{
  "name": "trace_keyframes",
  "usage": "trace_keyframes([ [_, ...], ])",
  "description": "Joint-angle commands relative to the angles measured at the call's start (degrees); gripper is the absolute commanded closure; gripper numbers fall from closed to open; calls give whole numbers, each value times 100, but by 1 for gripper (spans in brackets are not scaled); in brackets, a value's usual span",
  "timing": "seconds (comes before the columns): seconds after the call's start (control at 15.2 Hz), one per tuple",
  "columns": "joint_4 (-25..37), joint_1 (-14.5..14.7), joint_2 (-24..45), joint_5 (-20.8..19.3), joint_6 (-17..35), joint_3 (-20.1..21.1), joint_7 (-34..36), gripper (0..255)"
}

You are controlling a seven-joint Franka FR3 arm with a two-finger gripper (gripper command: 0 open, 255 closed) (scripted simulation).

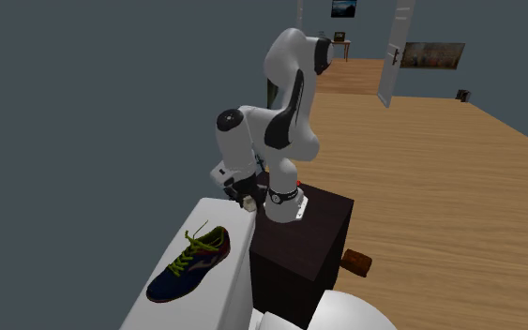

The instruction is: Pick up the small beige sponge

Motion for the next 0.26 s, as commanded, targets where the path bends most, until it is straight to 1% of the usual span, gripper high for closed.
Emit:
trace_keyframes([
  [0.0,110,10,-88,18,-204,17,6,255],
  [0.07,166,11,-131,23,-303,21,5,255],
  [0.2,175,11,-138,24,-318,22,4,255],
])
